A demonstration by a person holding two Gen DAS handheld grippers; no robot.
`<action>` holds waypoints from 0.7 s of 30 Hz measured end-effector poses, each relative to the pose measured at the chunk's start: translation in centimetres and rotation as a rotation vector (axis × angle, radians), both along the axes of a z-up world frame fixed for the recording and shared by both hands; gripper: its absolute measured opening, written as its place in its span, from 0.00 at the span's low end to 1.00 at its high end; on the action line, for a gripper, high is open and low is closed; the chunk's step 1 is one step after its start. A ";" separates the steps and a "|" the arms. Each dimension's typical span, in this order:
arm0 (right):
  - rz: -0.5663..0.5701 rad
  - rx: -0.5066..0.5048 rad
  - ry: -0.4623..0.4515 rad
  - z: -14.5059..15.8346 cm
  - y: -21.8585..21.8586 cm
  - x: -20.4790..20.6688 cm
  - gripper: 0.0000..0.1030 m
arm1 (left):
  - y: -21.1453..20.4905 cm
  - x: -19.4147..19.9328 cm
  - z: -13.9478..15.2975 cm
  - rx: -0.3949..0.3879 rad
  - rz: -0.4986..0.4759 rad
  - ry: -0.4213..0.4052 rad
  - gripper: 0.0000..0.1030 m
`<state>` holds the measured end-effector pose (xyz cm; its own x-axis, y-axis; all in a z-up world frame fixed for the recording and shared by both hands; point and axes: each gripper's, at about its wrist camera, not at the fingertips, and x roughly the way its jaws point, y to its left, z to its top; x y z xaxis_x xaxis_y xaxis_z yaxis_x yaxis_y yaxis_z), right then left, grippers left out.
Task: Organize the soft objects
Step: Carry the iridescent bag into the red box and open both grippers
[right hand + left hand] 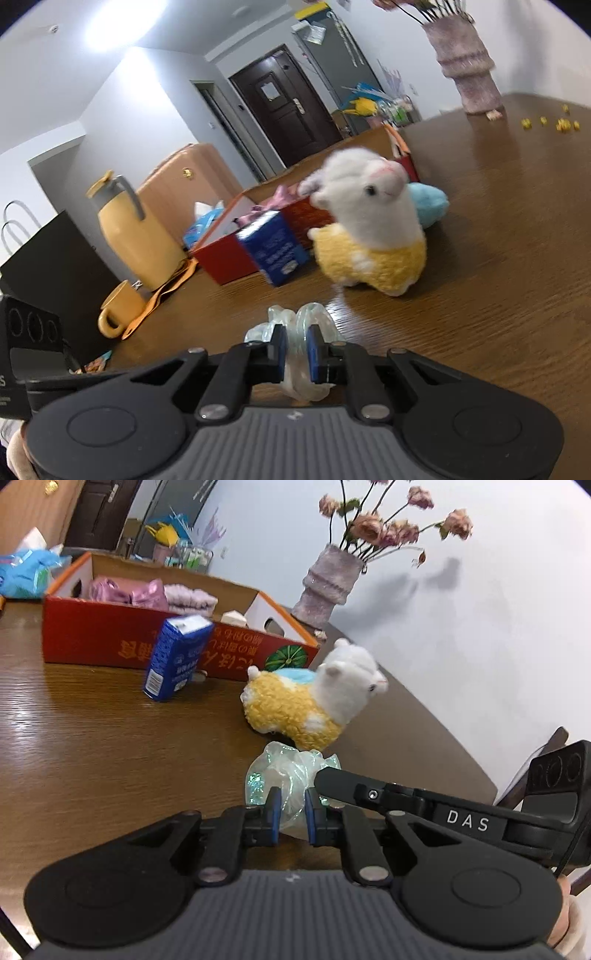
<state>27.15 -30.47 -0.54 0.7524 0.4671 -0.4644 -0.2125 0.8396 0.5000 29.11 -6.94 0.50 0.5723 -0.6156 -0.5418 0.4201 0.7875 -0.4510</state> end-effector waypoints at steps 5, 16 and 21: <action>0.025 -0.005 -0.107 4.1 0.7 -0.5 0.11 | 1.5 0.0 4.4 -0.044 0.005 -0.114 0.13; 0.056 -0.081 -0.100 15.1 1.3 16.8 0.10 | 0.6 17.3 12.6 -0.020 0.016 -0.148 0.13; 0.062 -0.102 0.102 12.6 2.5 28.2 0.10 | 0.5 26.0 9.1 0.053 0.051 -0.021 0.12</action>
